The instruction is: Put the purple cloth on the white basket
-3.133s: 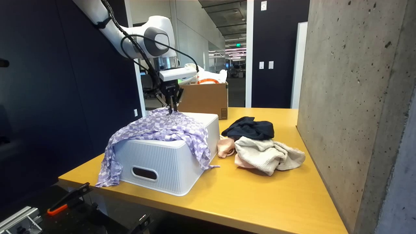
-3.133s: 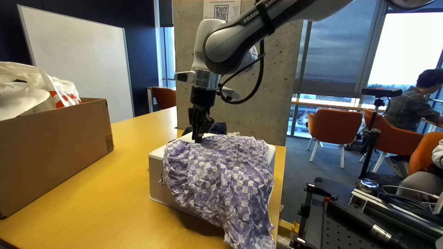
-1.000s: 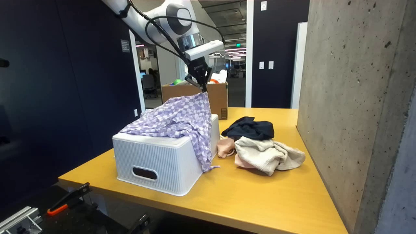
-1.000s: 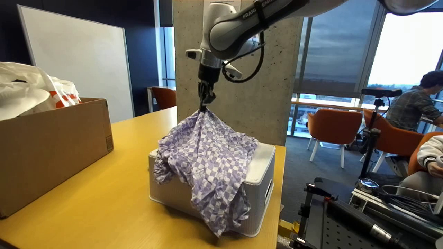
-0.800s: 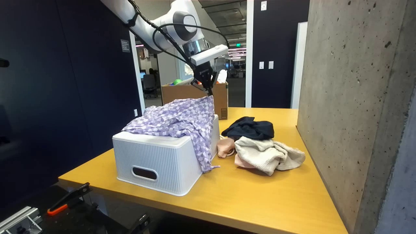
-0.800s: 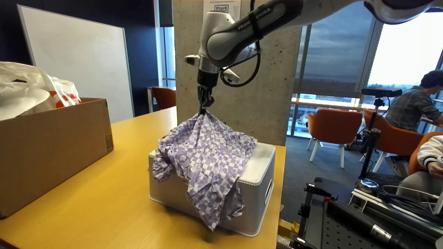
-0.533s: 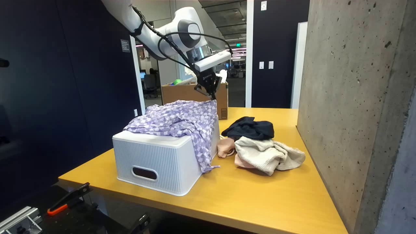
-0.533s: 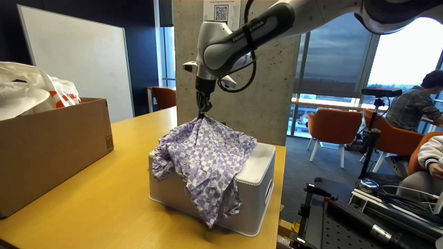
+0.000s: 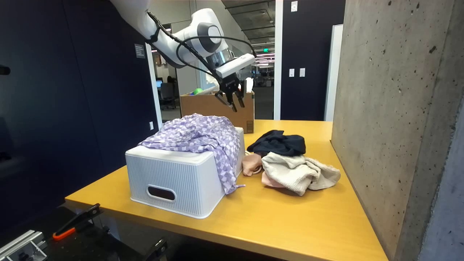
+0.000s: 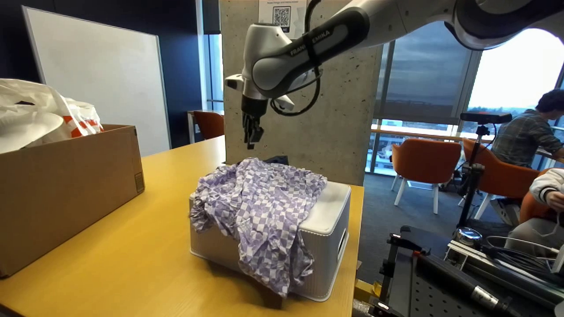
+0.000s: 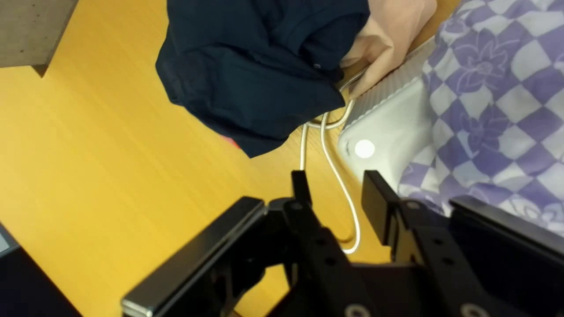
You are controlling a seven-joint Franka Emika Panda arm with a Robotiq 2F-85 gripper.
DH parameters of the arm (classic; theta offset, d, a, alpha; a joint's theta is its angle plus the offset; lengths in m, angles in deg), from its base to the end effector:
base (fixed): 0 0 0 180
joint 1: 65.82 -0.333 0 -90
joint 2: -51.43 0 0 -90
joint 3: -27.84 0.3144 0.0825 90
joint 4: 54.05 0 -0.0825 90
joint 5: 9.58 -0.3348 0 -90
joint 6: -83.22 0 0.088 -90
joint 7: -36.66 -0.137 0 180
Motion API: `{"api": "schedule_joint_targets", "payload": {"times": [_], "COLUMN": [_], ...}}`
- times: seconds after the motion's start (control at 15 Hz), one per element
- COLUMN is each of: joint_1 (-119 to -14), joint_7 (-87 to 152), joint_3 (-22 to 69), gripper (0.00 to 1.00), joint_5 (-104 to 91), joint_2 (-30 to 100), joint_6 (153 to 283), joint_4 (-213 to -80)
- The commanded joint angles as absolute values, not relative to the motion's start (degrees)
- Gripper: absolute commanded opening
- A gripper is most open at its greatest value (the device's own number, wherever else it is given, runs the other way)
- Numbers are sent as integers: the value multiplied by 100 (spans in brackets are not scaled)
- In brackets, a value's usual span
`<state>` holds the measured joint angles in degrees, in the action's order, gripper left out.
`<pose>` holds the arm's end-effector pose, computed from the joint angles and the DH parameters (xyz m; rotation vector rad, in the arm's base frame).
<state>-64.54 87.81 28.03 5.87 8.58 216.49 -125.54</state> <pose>0.7413 -0.0253 0.3448 2.4261 1.3653 0.2772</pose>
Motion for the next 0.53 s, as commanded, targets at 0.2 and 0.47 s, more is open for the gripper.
{"api": "schedule_joint_targets", "payload": {"times": [0.2, 0.47], "joint_1": [-6814, -6982], "joint_7": [8112, 7418], "joint_3": [2756, 2811], "gripper": [92, 100], "joint_5": [812, 732], "joint_2": [1832, 2381], "joint_6": [21191, 20352], "joint_4": [-12619, -12791]}}
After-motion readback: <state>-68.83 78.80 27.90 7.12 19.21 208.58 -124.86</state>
